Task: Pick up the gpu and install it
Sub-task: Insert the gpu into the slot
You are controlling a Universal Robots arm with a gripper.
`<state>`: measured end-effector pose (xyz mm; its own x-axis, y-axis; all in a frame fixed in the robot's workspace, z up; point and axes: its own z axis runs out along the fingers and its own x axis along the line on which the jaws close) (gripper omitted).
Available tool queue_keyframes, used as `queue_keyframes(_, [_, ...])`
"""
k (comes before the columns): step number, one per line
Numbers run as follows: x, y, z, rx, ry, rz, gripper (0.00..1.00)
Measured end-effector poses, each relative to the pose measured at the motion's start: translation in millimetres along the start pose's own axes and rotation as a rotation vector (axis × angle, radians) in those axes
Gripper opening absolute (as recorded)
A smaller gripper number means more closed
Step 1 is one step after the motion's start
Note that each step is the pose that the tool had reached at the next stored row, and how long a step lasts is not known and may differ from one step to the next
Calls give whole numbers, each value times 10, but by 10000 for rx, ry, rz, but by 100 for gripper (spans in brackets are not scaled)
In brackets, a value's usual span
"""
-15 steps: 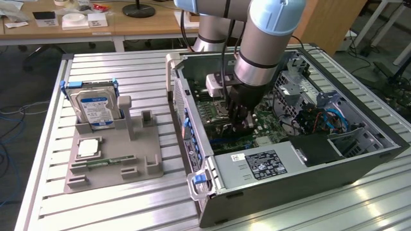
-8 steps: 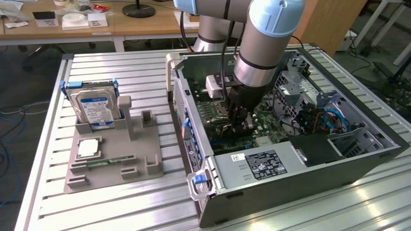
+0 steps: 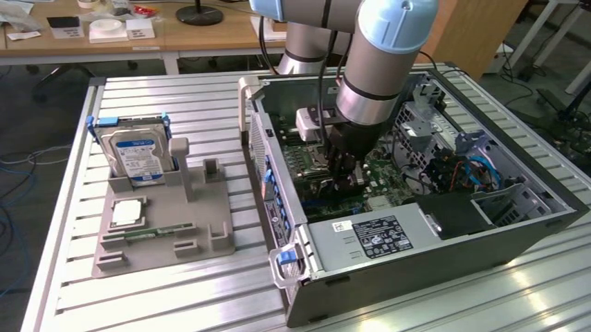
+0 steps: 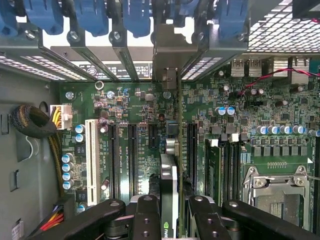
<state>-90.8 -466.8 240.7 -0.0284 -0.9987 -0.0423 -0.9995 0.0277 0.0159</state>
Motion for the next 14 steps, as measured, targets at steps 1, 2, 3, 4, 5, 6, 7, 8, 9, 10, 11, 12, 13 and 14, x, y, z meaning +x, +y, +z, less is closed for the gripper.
queue_keyframes(1, [0, 0, 0, 0, 0, 0, 27])
queue_keyframes(2, [0, 0, 0, 0, 0, 0, 27])
queue_keyframes(3, [0, 0, 0, 0, 0, -1, 27])
queue_keyframes(4, [-2, 1, 0, 1, 0, -1, 27])
queue_keyframes(5, [-4, 1, 0, 0, 2, 0, 27])
queue_keyframes(6, [-5, 2, 0, 0, 3, 1, 27])
queue_keyframes(7, [-8, 2, 0, 0, 3, 2, 27])
queue_keyframes(8, [-10, 2, 0, -1, 2, 2, 27])
queue_keyframes(9, [-10, 2, 0, -1, 2, 1, 27])
queue_keyframes(10, [-11, 4, 0, 0, 1, 2, 27])
queue_keyframes(11, [-12, 8, 1, 2, 0, 3, 27])
queue_keyframes(12, [-12, 14, 1, 6, -2, 2, 27])
queue_keyframes(13, [-12, 23, 2, 13, -3, 0, 27])
queue_keyframes(14, [-12, 31, 2, 19, -2, -1, 27])
